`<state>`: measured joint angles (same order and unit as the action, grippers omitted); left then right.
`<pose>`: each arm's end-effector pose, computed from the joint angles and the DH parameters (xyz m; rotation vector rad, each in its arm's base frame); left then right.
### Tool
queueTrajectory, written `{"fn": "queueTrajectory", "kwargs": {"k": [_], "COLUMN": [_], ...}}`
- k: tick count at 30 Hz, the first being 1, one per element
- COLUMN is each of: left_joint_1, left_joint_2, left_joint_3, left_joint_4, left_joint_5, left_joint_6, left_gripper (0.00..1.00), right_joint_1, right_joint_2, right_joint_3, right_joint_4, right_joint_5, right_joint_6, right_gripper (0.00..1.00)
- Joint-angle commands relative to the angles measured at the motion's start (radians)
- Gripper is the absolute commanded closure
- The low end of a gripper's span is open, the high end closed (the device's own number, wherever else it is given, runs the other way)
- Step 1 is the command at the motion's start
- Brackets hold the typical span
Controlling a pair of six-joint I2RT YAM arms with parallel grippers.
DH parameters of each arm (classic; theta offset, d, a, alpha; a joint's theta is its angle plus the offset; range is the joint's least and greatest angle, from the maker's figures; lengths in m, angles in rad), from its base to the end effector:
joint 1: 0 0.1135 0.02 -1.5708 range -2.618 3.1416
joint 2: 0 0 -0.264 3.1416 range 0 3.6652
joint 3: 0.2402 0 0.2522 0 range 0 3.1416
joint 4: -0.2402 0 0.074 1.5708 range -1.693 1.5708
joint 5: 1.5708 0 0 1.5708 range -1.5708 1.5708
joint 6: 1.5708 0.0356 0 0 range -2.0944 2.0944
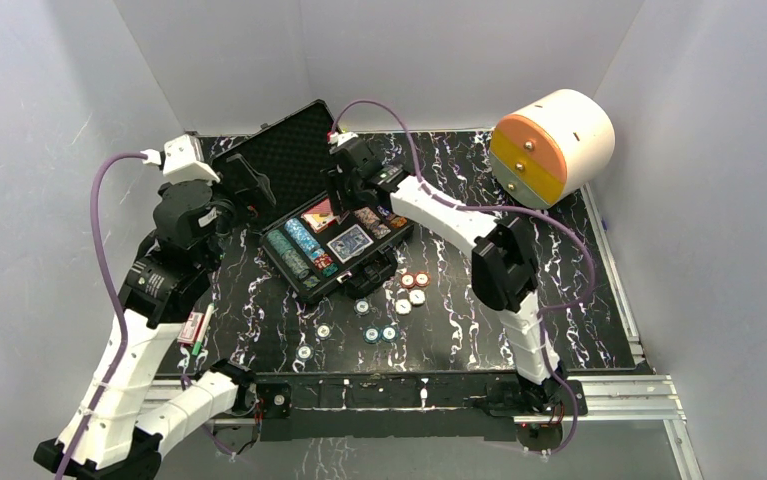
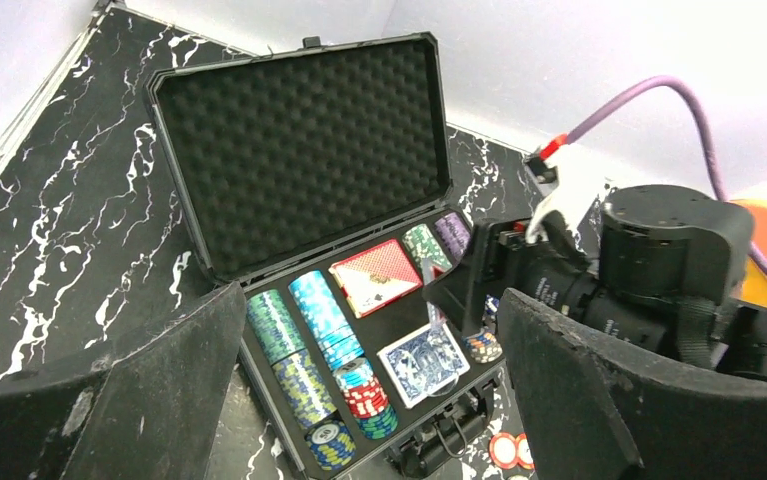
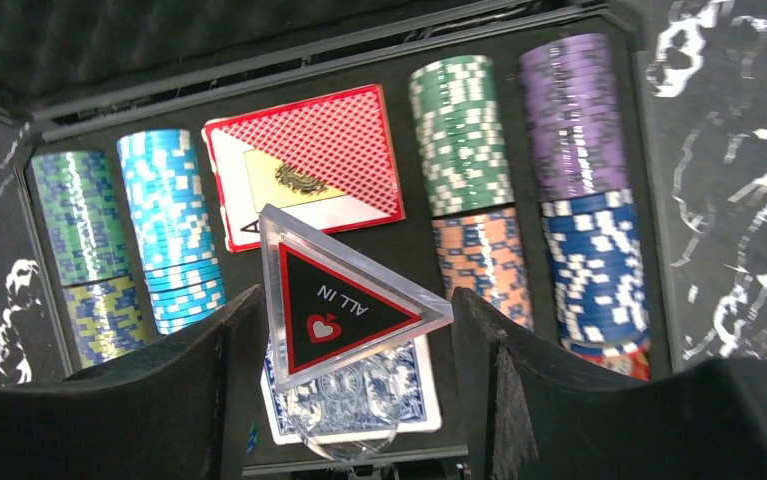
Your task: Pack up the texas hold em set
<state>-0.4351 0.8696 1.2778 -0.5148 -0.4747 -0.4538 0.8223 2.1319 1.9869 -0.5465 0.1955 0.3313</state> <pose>0.1481 -0.0509 0.4563 -0.3706 1.6313 -0.2746 0.3422 0.3583 0.2915 -0.4511 2.2321 0.3965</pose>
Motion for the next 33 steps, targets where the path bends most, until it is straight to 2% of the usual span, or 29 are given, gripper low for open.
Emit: {"fn": "queueTrajectory", "kwargs": {"k": [1, 19, 24, 28, 33], "left_joint_1": [-0.001, -0.001, -0.001, -0.001, -0.001], "left_joint_2": [0.001, 0.025, 0.029, 0.033, 0.032], "left_joint_3": [0.028, 0.011, 0.003, 0.002, 0.006], "left_joint_4": [-0.027, -0.023, -0.023, -0.022, -0.023], "left_joint_5": [-0.019, -0.023, -0.025, -0.022, -0.022], "left_joint_6": [-0.008, -0.034, -0.034, -0.036, -0.03], "left_gripper": [0.03, 0.03, 0.02, 0.02, 0.02], "right_joint_1": [0.005, 0.024, 0.026, 0.026, 0.026], "right_joint_2": [0.046, 0.296, 0.319, 0.321, 0.312], "right_joint_3": [0.088, 0.324, 0.331, 0.327, 0.339], "right_joint_4": [0.052, 0.06, 0.046, 0.046, 0.046], "right_joint_5": [-0.051, -0.09, -0.092, -0.093, -0.099], "right_joint_6": [-0.083, -0.105, -0.107, -0.113, -0.112], "right_gripper": [0.38, 0.36, 0.34, 0.29, 0.16]}}
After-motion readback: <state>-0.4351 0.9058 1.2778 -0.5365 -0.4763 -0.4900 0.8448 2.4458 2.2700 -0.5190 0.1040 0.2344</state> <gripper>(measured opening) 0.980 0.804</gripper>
